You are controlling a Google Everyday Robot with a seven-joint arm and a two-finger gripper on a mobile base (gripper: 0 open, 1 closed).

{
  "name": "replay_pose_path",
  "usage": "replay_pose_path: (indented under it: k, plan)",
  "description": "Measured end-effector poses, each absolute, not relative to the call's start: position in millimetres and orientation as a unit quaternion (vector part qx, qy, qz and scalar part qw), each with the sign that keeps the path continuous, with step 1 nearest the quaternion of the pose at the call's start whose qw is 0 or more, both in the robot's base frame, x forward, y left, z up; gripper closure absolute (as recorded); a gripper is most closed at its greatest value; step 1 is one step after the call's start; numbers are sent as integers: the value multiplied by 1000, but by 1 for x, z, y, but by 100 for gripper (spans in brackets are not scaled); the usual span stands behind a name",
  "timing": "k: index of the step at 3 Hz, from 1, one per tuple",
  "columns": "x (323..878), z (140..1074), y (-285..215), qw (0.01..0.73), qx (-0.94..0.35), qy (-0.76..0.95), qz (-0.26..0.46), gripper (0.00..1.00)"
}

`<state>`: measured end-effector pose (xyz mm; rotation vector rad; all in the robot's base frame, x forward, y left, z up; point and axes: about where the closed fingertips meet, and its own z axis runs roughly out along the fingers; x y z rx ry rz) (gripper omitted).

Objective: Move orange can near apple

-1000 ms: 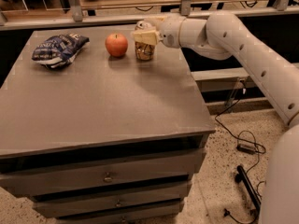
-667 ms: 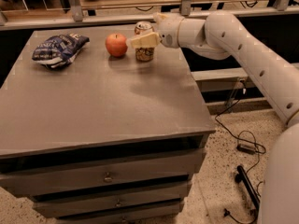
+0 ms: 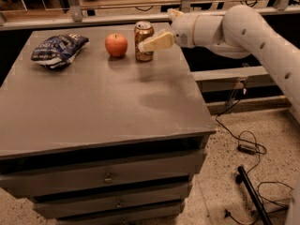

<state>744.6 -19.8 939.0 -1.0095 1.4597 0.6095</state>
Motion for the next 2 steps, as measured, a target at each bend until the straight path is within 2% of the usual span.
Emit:
replay_pose_path:
  k: [1,2]
  plan:
    - [723,958,-53,596,-441,633,222,0]
    - [723,958,-53,596,-441,633,222,0]
